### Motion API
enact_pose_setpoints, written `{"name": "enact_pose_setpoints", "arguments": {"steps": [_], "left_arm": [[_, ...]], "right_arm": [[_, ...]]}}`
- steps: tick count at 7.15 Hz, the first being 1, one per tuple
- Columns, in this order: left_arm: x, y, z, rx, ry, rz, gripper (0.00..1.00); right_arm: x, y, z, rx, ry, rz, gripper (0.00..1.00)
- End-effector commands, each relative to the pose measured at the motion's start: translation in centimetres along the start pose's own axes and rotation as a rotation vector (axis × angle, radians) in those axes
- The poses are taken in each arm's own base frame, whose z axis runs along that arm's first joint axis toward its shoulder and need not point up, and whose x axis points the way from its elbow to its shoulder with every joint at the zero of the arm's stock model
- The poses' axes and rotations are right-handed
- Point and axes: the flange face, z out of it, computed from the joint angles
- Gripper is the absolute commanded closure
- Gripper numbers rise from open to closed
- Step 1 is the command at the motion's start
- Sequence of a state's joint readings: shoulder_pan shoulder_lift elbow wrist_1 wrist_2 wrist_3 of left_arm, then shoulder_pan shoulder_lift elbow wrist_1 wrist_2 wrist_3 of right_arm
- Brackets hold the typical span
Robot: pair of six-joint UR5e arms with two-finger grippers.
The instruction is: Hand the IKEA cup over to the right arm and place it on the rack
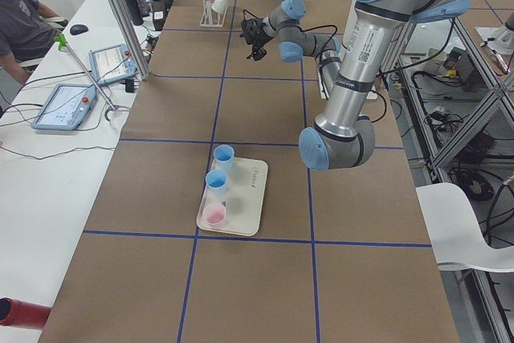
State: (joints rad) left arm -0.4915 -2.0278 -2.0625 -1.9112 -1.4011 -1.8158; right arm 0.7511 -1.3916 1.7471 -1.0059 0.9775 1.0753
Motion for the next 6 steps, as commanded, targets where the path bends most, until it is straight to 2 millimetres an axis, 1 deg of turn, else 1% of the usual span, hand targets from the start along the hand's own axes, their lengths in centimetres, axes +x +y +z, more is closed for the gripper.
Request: {"name": "enact_pose_setpoints", "arguments": {"steps": [1,2,3,4,5,6], "left_arm": [[-0.2,-3.5,-0.5,-0.029,-0.047,0.001,0.00],[-0.4,-6.3,-1.3,-0.049,-0.125,0.061,0.00],[-1.6,-8.8,-1.6,-0.071,-0.215,0.144,0.00],[-3.1,-12.2,-2.0,-0.093,-0.299,0.232,0.00],[-5.3,-15.4,-2.7,-0.128,-0.367,0.332,0.00],[-8.6,-18.5,-3.3,-0.168,-0.432,0.437,0.00]], "right_arm": [[0.6,-2.6,-4.7,-0.067,-0.119,0.049,0.00],[0.5,-3.3,-6.6,-0.125,-0.186,0.065,0.00],[-0.1,-3.6,-8.0,-0.192,-0.255,0.078,0.00],[-0.6,-4.1,-8.9,-0.273,-0.324,0.097,0.00],[-1.3,-5.1,-10.7,-0.343,-0.410,0.110,0.00],[-2.1,-5.2,-11.9,-0.418,-0.476,0.126,0.00]]}}
